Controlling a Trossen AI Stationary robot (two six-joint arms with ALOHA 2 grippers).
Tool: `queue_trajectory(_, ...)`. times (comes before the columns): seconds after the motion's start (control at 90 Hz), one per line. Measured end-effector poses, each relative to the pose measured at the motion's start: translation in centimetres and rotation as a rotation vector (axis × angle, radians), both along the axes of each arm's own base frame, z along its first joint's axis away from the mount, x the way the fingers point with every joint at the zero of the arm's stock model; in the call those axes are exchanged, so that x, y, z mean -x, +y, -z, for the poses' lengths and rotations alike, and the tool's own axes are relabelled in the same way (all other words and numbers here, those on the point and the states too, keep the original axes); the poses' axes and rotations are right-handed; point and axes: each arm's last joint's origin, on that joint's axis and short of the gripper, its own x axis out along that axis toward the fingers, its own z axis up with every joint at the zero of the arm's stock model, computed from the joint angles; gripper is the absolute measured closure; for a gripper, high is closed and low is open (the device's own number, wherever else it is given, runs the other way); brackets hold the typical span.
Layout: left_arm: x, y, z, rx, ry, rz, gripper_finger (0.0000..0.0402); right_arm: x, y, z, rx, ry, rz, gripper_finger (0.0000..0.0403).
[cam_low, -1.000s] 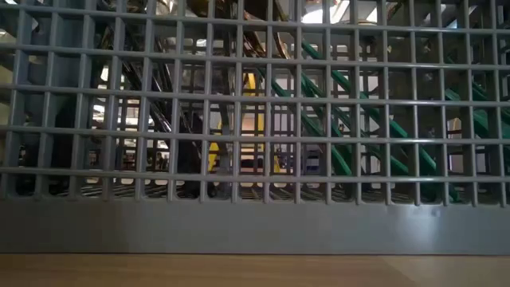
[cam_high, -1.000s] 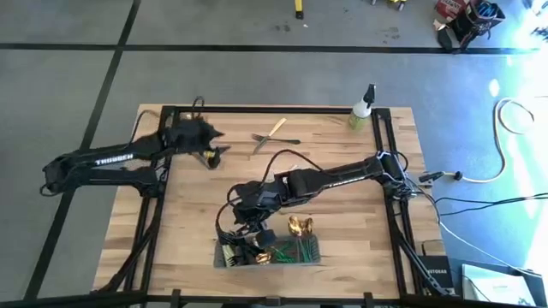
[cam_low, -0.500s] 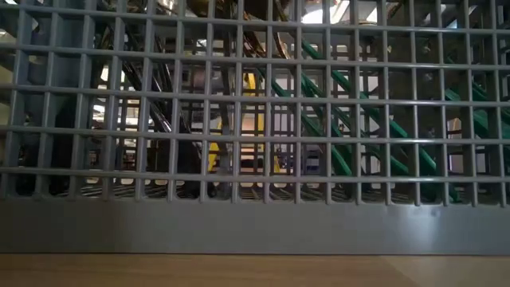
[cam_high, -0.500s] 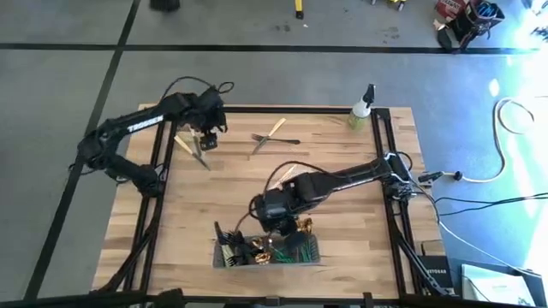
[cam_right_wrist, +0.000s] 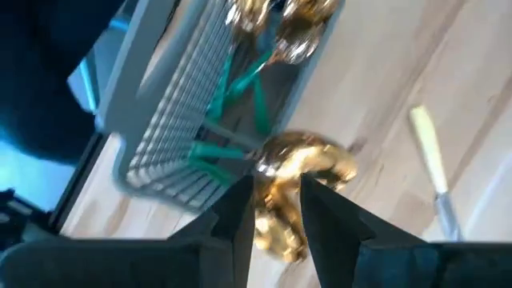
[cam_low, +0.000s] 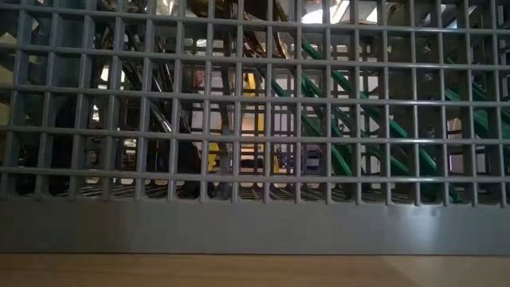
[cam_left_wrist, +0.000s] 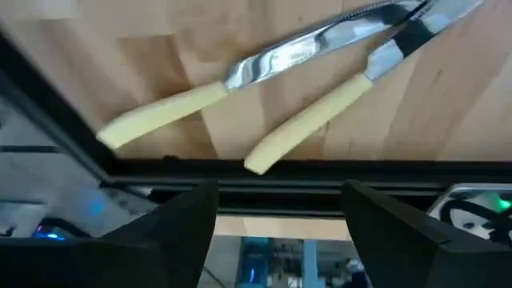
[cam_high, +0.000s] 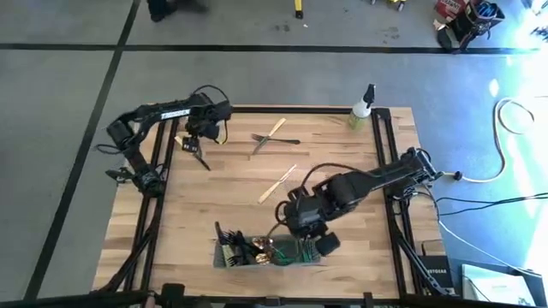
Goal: Sort silverware
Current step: Put the left bottom yellow knife into the gray cutlery rack
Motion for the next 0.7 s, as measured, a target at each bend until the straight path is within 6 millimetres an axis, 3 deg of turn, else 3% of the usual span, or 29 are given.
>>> queue_trajectory(0.289,0.7,-0.1,5.5,0.036,0.246,0.123,0.0151,1.9,0.0,1.0,0.013,0.052,0.057,0.0317)
queue_trajectory(0.7,2.5,-1.4,8.7,0.022,0.234,0.124,0.0151,2.7,-0.6,1.7,0.034,0.018,0.087,0.0317)
